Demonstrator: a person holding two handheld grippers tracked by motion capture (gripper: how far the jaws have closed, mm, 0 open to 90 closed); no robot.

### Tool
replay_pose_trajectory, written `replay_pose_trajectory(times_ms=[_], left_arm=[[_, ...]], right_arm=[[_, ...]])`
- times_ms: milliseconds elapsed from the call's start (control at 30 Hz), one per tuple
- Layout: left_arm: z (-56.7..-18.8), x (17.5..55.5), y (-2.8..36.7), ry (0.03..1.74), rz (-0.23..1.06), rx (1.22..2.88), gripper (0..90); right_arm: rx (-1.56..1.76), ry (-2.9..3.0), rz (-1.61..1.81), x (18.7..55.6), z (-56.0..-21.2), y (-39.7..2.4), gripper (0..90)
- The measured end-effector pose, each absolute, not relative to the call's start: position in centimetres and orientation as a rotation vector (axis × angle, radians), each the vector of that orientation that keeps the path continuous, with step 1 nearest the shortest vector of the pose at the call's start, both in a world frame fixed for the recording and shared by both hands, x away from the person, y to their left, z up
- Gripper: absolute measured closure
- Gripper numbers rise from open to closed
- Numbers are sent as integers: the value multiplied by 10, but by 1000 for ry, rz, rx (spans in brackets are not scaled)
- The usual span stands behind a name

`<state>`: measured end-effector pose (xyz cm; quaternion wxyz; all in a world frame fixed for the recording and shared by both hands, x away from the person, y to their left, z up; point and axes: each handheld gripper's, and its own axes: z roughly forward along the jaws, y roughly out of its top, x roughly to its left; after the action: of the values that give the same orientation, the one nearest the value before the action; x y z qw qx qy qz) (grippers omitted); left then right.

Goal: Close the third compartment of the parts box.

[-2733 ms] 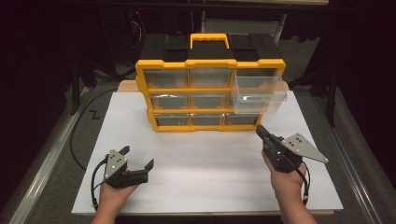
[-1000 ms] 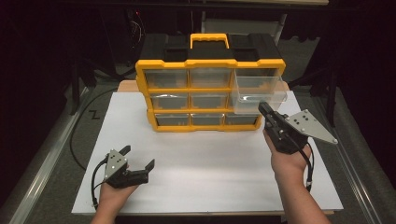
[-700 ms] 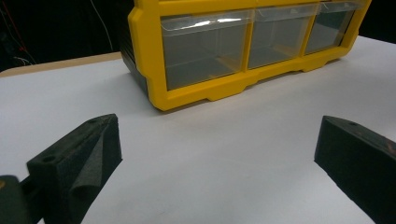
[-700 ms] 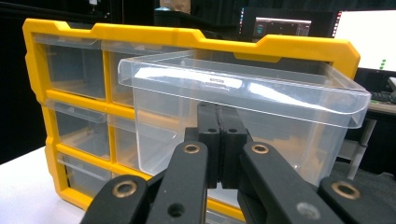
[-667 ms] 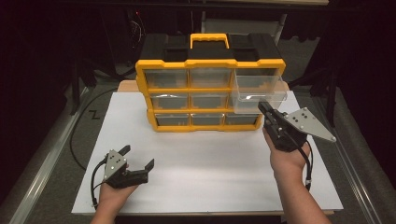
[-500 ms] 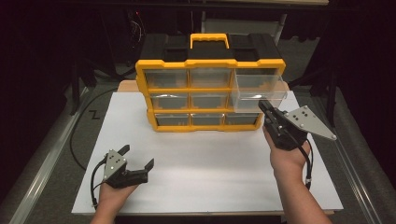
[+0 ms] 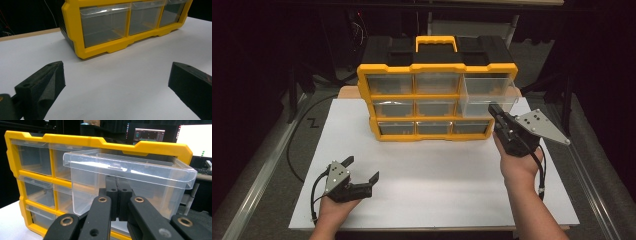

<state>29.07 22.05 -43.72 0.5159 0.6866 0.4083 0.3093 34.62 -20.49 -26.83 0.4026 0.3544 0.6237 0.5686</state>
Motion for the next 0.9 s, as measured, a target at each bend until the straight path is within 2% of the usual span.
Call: replay_pose_trajectory(times_ms=[900], left_arm=[[-436,290,221,966,737,1647,7]], right_arm=[[942,1567,1413,372,-264,-203,900]])
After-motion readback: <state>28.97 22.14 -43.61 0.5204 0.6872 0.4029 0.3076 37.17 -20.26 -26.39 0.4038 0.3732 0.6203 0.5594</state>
